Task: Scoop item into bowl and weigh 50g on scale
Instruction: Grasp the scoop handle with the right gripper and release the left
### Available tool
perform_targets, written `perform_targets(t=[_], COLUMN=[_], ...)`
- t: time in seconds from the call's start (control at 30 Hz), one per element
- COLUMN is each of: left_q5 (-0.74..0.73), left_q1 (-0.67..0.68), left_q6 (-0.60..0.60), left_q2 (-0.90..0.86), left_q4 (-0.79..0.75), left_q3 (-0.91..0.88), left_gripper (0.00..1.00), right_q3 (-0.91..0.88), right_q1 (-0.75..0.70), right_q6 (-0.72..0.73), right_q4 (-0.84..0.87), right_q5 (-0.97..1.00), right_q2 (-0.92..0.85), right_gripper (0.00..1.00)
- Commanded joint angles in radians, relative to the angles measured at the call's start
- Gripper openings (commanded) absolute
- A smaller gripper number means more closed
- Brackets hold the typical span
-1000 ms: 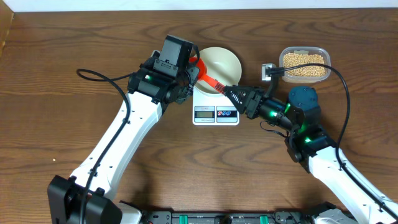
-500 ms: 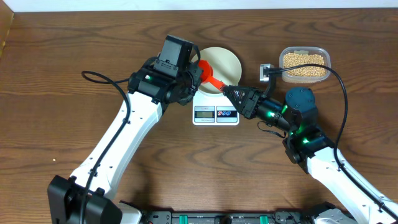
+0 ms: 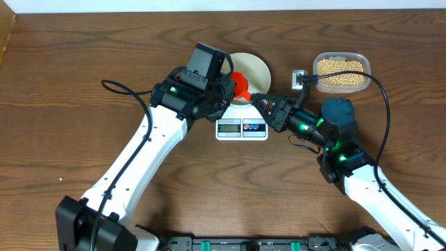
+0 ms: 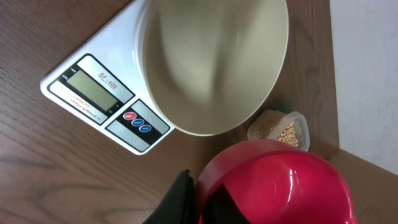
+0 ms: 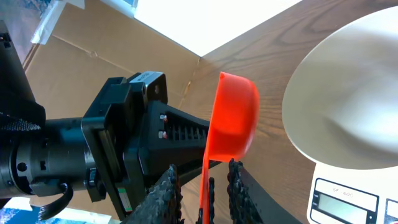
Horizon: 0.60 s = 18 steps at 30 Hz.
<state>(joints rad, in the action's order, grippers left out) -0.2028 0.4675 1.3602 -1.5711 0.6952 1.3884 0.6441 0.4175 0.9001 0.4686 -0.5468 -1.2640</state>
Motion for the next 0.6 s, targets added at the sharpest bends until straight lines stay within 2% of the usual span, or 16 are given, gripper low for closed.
perform_targets(t=[0.0, 0.17, 0.57], left_q5=[0.024, 0.045, 0.054], left_q1=[0.0, 0.0, 0.001], left_q6=[0.007, 0.007, 0.007], left_q2=[-0.004, -0.004, -0.004], left_q4=[-0.001, -0.003, -0.024], left_q3=[0.007, 0.007, 0.007], left_gripper=[0.07, 0.08, 0.07], right_q3=[0.02, 0.02, 0.019], right_q1=[0.007, 0.007, 0.01], right_q6=[0.005, 0.005, 0.004], right_q4=[0.002, -0.002, -0.016], right_q5=[0.01, 0.01, 0.006], right_q2=[0.002, 0.002, 0.001], right_gripper=[0.24, 0.2, 0.17])
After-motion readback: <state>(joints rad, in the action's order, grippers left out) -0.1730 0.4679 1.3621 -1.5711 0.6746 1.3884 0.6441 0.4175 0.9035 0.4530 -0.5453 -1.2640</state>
